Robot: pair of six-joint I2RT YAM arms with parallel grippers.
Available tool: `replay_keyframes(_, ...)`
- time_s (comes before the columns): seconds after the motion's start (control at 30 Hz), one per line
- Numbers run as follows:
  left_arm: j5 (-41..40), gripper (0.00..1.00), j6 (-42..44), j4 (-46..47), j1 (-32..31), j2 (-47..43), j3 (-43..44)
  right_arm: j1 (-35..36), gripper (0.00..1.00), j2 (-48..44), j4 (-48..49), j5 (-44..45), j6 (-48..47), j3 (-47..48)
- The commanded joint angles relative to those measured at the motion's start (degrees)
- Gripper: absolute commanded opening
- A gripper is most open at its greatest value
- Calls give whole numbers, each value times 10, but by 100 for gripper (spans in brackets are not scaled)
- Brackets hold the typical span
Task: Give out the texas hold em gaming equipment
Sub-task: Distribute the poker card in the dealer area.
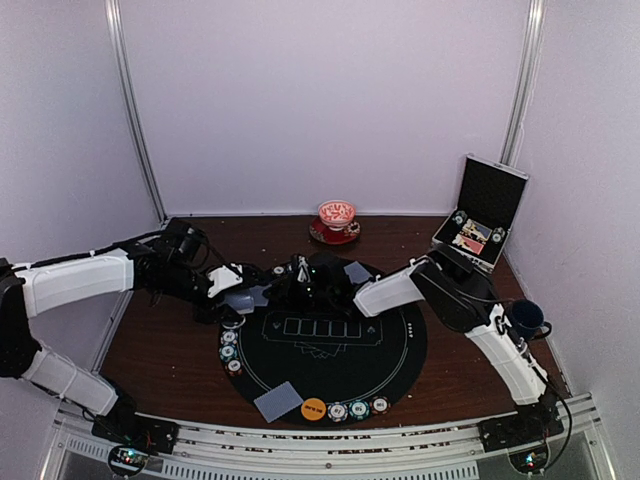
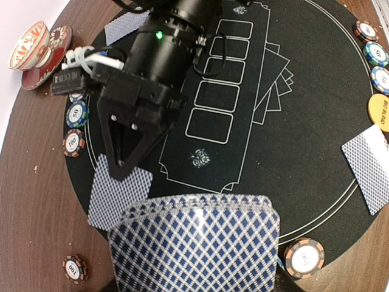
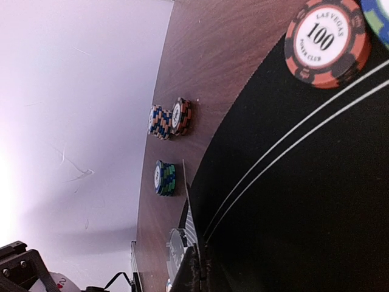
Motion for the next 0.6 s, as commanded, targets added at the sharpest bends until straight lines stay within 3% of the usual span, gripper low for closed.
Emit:
replay_keyframes(0.0,14,51,-2,10,5,-9,-6,7,0,22,31,36,22,34)
replay_keyframes(0.37,20,51,-7,16,6,-2,-5,15,3,50,-23,53,9,77)
replay_keyframes(0.57,20,51,-8,18,6,-3,-5,17,24,47,-51,54,-5,85)
